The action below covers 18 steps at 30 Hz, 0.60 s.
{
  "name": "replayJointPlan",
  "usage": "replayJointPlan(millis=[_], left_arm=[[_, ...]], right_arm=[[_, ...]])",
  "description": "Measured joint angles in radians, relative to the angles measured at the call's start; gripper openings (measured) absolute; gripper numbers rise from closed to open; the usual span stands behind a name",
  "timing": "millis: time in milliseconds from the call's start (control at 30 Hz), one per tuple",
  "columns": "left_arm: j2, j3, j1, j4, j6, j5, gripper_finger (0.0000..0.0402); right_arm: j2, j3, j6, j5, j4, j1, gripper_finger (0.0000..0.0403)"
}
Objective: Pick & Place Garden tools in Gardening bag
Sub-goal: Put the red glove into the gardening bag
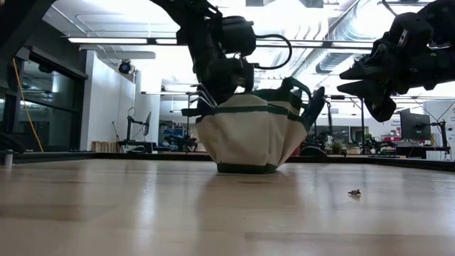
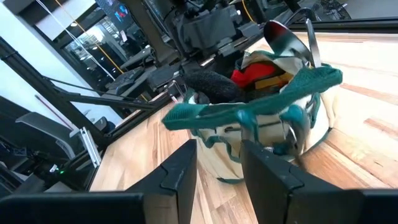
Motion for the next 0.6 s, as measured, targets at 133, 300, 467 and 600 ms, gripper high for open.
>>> replayJointPlan(millis=[133,300,467,600], left_arm=[[-0.011,0.000,0.000,-0.009,0.000,-0.040,0.0157],[-0.028,-0.001,0.000,-0.011,0.000,-0.055,0.0208],[-0.057,-0.002,0.000,-0.014,0.000,-0.056,0.0223],[-0.081,-0.002,0.000,-0.009,0.000,-0.059,0.0223]], right_arm=[[0.000,0.000,0.000,0.000,-0.006,0.000,0.0116],[0.000,0.000,0.000,0.000,-0.015,0.000,0.0116],[0.001,0.000,0.000,0.000,-0.015,0.000,0.0116],[0.001,0.000,0.000,0.000,-0.022,0.000,0.0116]])
